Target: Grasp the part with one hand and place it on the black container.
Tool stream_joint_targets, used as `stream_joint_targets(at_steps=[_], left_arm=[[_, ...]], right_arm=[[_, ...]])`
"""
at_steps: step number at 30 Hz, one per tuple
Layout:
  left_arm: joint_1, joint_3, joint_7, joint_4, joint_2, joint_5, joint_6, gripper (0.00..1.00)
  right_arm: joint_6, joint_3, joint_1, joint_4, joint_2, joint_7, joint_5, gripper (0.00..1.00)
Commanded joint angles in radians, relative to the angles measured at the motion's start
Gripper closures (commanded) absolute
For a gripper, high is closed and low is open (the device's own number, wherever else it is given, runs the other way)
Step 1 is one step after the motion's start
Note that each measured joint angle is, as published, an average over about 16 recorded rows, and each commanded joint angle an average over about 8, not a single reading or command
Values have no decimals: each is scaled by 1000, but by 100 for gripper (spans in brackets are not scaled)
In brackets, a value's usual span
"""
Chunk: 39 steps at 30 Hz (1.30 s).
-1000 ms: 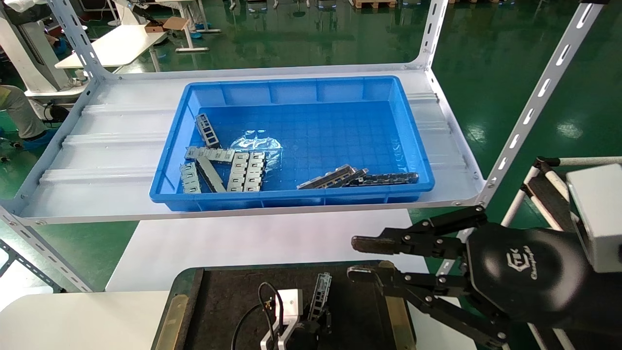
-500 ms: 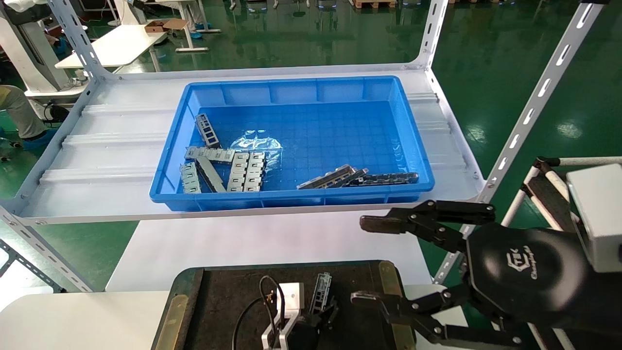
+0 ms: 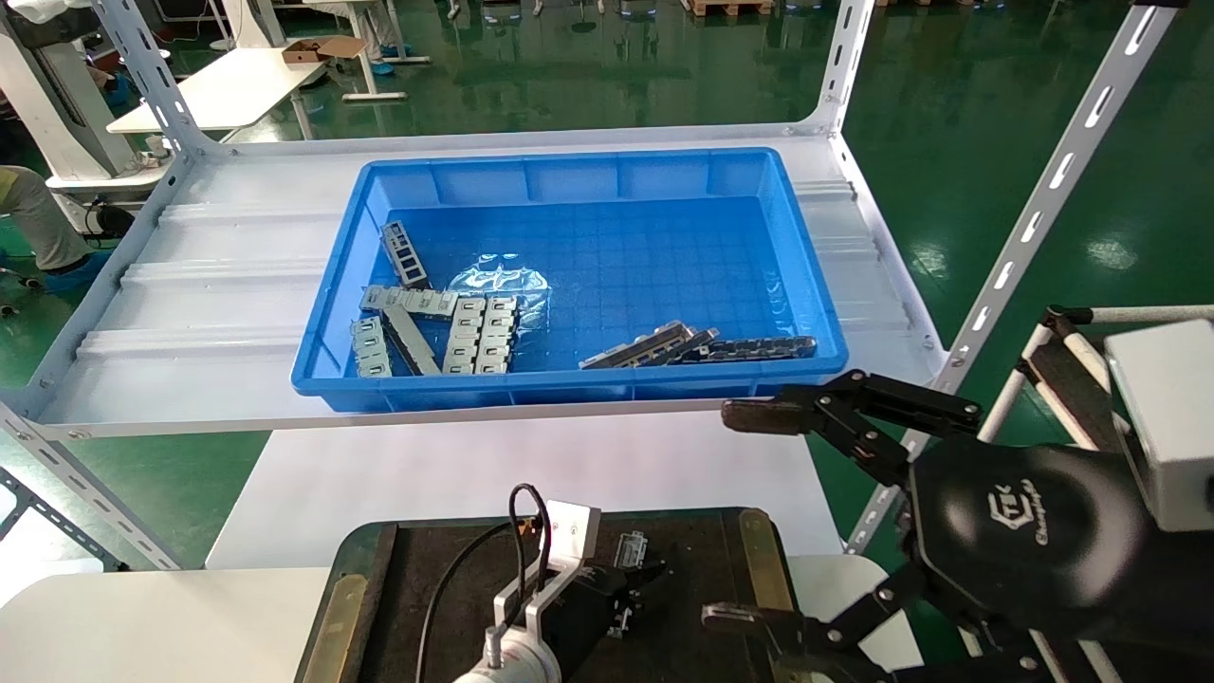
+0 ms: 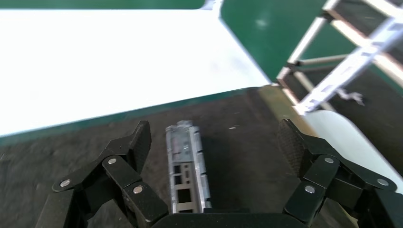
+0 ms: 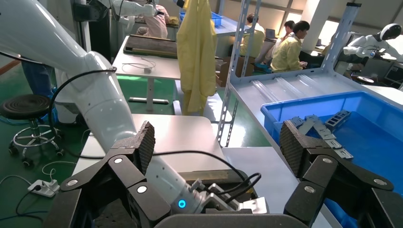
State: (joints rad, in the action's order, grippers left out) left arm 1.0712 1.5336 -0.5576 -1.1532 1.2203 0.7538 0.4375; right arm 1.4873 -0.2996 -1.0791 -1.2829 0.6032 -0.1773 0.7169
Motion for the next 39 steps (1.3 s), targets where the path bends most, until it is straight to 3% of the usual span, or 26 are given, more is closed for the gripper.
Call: stream_joint_targets(at_steps=[1, 10, 21, 29, 39], left_arm=[[14, -4, -19, -24, -40, 42, -56, 0], [23, -76, -68, -157, -215, 179, -274, 0], [-4, -238, -20, -200, -341, 261, -525, 0], [-61, -412, 96, -202, -429, 181, -739, 0], [-185, -652, 376, -185, -530, -35, -1044, 0]], right_arm=[[0, 0, 0, 0, 0, 0, 0, 0], [0, -1, 0, 0, 0, 0, 0, 0], [0, -1, 0, 0, 0, 1, -1, 0], [-1, -2, 0, 0, -1, 1, -1, 0], [-1, -2, 0, 0, -1, 1, -1, 0]])
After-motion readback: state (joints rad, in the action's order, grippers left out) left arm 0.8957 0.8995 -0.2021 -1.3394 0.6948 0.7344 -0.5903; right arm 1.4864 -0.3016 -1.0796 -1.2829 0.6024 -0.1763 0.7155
